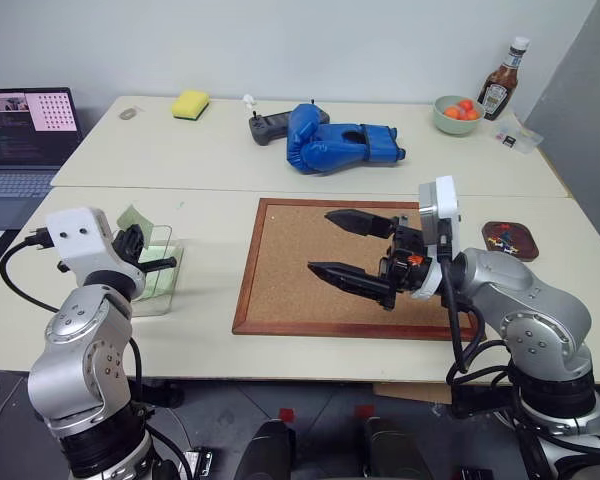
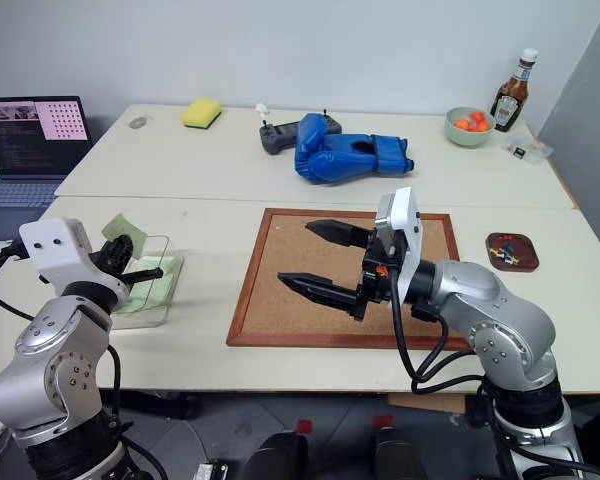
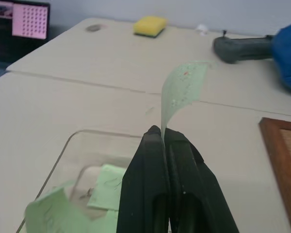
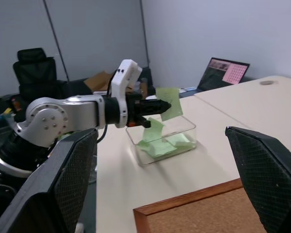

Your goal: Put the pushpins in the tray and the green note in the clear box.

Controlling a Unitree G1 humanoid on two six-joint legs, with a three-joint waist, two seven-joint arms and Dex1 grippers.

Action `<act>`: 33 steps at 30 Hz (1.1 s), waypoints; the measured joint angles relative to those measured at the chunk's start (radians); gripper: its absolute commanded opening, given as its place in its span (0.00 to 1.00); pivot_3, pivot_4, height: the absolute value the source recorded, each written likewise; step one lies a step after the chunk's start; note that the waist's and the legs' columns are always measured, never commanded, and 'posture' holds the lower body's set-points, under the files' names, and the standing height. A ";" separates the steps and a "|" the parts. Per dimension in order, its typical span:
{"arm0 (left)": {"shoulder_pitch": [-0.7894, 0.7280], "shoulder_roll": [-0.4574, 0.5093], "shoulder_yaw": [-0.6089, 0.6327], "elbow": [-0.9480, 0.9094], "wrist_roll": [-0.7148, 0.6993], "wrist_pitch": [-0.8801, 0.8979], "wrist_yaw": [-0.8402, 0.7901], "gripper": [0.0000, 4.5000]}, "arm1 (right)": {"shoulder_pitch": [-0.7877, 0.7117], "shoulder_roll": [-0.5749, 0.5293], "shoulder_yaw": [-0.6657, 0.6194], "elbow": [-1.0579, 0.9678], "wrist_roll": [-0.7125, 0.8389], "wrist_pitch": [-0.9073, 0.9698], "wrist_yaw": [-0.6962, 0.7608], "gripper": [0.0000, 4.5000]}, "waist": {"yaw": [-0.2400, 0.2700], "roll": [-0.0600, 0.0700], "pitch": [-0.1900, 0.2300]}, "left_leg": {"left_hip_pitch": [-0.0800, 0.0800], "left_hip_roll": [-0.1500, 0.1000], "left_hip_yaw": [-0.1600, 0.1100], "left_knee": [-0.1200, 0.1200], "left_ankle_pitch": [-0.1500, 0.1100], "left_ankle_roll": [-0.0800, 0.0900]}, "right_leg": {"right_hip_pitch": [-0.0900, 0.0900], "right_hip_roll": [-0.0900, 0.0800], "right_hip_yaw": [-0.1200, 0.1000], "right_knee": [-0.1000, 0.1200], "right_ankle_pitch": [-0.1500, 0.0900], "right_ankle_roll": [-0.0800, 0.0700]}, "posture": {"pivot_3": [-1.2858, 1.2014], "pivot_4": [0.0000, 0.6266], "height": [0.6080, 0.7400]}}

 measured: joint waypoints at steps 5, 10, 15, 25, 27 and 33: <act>0.003 -0.015 0.028 0.065 -0.005 -0.016 0.031 0.09 | 0.037 -0.017 0.001 0.030 -0.026 -0.038 0.039 1.00 | -0.001 0.000 0.000 | 0.000 0.000 0.000 0.000 0.000 0.000 | 0.000 0.001 0.000 0.000 0.000 0.000 | 0.52 0.24 1.00; 0.011 -0.015 0.030 0.067 -0.011 -0.031 0.044 0.31 | 0.040 -0.021 0.001 0.046 -0.050 -0.054 0.052 1.00 | -0.008 0.000 0.000 | 0.000 0.001 0.000 0.000 0.000 0.000 | 0.000 0.001 0.000 0.000 0.000 0.000 | 0.52 0.24 1.00; 0.022 -0.014 0.030 0.068 -0.024 -0.034 0.042 0.53 | 0.040 -0.014 0.001 0.046 -0.051 -0.054 0.041 1.00 | -0.009 0.000 0.000 | 0.000 0.001 0.000 0.000 0.000 0.000 | 0.000 0.001 0.000 0.000 0.000 0.000 | 0.52 0.24 1.00; 0.137 0.112 -0.112 0.001 -0.050 -0.072 -0.126 0.92 | 0.073 0.000 -0.022 0.014 -0.085 -0.011 -0.135 1.00 | -0.008 -0.001 0.000 | 0.000 0.000 0.000 -0.001 0.000 0.000 | -0.001 0.000 0.001 0.000 0.000 0.000 | 0.52 0.24 1.00; 0.147 0.121 -0.176 -0.040 -0.066 -0.078 -0.170 0.92 | 0.090 0.007 -0.022 -0.001 -0.132 -0.011 -0.209 1.00 | -0.005 -0.001 0.000 | -0.001 0.000 0.000 -0.001 0.000 0.000 | 0.000 -0.001 0.001 -0.001 0.000 0.000 | 0.52 0.24 1.00; 0.256 0.009 -0.330 -0.126 -0.057 -0.182 -0.165 0.92 | 0.249 0.028 -0.046 -0.020 -0.362 -0.072 -0.441 1.00 | -0.005 -0.001 0.000 | -0.001 0.000 0.002 -0.002 0.000 -0.001 | -0.001 -0.001 0.002 -0.001 0.000 0.000 | 0.52 0.24 1.00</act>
